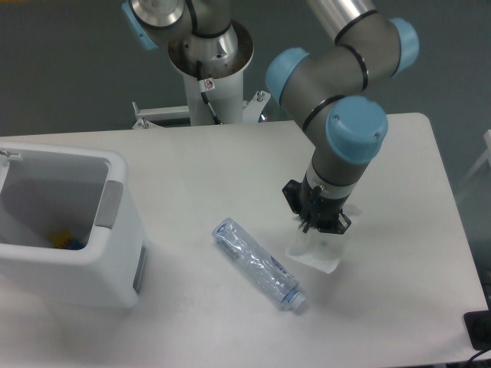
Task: Place the trash in the trash can
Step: 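Lower the gripper over the clear plastic wrapper and close on it, then lift the wrapper and carry it over the white trash bin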
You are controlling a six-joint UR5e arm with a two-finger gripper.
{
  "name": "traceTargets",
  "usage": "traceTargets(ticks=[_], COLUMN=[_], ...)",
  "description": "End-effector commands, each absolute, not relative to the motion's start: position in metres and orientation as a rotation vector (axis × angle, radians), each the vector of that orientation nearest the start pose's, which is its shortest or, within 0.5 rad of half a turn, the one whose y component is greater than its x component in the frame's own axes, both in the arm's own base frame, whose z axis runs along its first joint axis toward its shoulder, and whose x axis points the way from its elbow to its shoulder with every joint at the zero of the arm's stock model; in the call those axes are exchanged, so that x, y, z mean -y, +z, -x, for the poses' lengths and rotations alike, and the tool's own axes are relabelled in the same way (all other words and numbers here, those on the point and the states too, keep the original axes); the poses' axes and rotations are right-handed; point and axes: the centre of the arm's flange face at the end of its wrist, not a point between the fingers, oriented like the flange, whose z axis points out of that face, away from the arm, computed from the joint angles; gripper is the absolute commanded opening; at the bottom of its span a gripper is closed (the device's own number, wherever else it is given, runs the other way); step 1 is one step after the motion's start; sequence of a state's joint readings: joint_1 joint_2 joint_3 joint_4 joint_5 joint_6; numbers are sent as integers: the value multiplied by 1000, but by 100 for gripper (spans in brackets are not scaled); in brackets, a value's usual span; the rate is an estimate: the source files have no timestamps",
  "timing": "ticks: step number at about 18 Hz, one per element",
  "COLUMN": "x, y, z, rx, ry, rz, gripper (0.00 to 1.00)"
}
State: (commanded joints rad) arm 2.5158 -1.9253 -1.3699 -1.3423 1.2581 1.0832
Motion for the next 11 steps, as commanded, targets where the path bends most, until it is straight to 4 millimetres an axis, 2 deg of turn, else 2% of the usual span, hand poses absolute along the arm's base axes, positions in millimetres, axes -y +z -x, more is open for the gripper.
traceTargets(ticks=[3,6,7,9,11], x=[-523,-538,-547,-552,-553], y=[452,477,479,491,516], z=[403,373,359,344,327], rx=[-168,-140,-152,-171,-204], ry=[-147,-212,-238,-244,-257], rz=[2741,2648,2630,2600,2507], gripper=[0,0,0,0,0])
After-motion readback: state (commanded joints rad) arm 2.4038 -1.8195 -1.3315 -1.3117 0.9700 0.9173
